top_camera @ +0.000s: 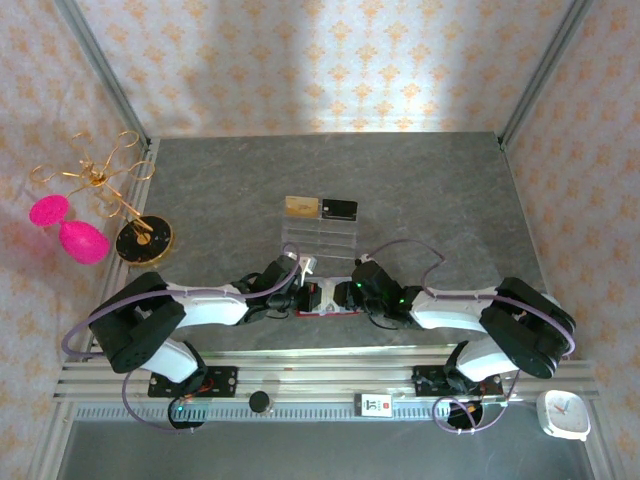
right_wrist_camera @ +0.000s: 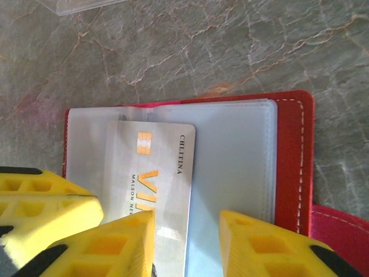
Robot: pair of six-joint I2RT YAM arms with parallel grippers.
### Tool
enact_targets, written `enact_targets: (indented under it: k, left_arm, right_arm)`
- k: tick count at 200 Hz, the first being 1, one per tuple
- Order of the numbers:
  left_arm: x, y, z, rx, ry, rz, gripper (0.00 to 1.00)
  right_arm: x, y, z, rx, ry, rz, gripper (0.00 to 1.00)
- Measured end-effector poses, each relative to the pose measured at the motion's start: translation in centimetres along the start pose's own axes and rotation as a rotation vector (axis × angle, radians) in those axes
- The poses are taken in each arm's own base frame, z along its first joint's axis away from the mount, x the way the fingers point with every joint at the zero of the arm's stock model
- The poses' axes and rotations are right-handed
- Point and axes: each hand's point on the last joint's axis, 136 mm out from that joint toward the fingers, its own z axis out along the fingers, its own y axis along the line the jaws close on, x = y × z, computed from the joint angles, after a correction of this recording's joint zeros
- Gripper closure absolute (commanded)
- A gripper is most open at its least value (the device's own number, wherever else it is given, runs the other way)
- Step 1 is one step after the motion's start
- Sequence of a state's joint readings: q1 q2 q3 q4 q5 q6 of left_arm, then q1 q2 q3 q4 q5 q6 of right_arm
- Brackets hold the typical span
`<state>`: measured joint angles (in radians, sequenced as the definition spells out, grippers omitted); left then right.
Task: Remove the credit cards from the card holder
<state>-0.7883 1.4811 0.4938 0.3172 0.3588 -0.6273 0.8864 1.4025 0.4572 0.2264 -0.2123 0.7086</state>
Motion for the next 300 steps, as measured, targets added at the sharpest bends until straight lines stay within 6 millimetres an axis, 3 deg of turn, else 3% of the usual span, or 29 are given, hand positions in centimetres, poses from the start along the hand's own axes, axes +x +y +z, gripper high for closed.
enact_targets:
  k: [37, 78, 111, 122, 143, 184, 215, 236, 254, 258, 277, 300]
  left_arm:
    - [0.2, 1.0, 0.0, -0.023, 0.002, -0.015, 1.0]
    - [0.1, 1.0, 0.4, -0.015, -0.001, -0.014, 1.0]
    - [0.0, 1.0, 0.4, -0.013, -0.003, -0.013, 1.0]
    - [0.0, 1.1, 0.4, -0.013, -0.003, -0.016, 1.0]
    - [-0.1, 1.1, 0.4, -0.007, -0.001, -0.017, 1.0]
    - [-0.3, 1.0, 0.2, 0.003, -0.004, -0.019, 1.0]
    - [-2.6, -0.9, -1.8, 0.072, -0.078, -0.03, 0.79]
    - [-5.2, -2.9, -4.6, 0.143, -0.176, -0.034, 0.61]
    - [-6.6, -3.3, -6.8, 0.158, -0.233, -0.03, 0.47]
    - [-6.8, -3.3, -7.2, 0.159, -0.242, -0.039, 0.42]
    - [-7.4, -2.8, -9.4, 0.15, -0.292, -0.049, 0.02]
    - [-7.9, -1.6, -11.7, 0.112, -0.34, -0.074, 0.01]
  right_arm:
    - [0.2, 0.3, 0.3, -0.021, 0.015, -0.009, 0.67]
    - [0.5, 1.0, 0.5, -0.058, 0.033, -0.017, 0.75]
    - [0.5, 1.2, 0.5, -0.07, 0.037, -0.029, 0.99]
    - [0.3, 1.3, 0.4, -0.072, 0.03, -0.027, 1.0]
    - [-0.5, 1.6, -0.5, -0.073, -0.008, -0.033, 1.0]
    - [-3.3, 2.8, -4.0, -0.083, -0.139, -0.085, 1.0]
    - [-6.0, 4.0, -5.7, -0.026, -0.211, -0.198, 1.0]
    - [-9.9, 6.9, -7.3, -0.023, -0.292, -0.285, 1.0]
    - [-13.7, 9.0, -8.1, -0.015, -0.358, -0.359, 1.0]
    - [-14.5, 9.4, -8.2, -0.011, -0.37, -0.375, 1.0]
    - [-17.2, 10.4, -8.2, 0.011, -0.391, -0.48, 1.0]
    - [-18.7, 10.4, -7.1, 0.03, -0.348, -0.611, 1.0]
